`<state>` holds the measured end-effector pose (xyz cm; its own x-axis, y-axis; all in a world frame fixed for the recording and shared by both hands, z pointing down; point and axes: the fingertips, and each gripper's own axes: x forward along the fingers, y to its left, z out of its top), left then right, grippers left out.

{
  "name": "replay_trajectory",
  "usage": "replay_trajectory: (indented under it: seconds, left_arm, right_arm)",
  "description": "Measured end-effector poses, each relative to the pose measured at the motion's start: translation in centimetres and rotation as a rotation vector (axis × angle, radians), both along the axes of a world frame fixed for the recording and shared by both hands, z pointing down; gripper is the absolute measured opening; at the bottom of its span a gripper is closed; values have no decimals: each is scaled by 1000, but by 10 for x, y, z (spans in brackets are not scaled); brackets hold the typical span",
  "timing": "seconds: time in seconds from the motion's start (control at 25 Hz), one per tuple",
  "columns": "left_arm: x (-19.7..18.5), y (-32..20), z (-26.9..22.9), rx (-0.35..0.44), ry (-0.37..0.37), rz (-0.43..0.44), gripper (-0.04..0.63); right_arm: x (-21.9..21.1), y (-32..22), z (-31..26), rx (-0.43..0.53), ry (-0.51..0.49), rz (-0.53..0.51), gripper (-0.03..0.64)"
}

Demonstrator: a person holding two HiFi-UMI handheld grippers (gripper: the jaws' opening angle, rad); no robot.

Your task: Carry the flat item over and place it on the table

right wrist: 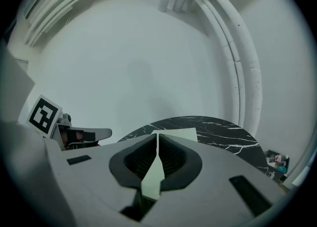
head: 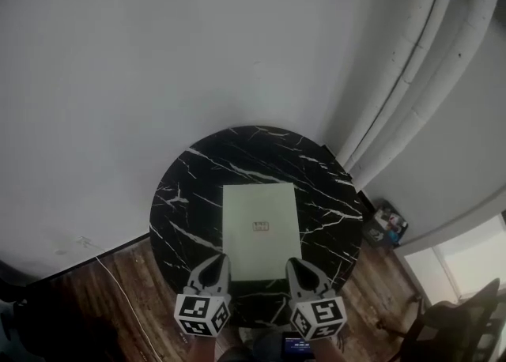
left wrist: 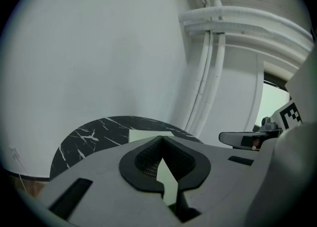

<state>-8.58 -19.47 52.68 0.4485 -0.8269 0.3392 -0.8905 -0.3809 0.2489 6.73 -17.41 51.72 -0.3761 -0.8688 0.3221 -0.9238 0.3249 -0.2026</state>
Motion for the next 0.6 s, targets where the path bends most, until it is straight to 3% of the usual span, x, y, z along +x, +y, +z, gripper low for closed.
replay_trajectory:
  seconds: [0.16,0.6]
  left_arm:
    - [6,19,-18,47,63,21,12]
    - [22,57,-67,149,29,76,12]
  right_arm:
    - [5,20,-15,41,4,21,23]
    - [26,70,-63,129,-13,108,23]
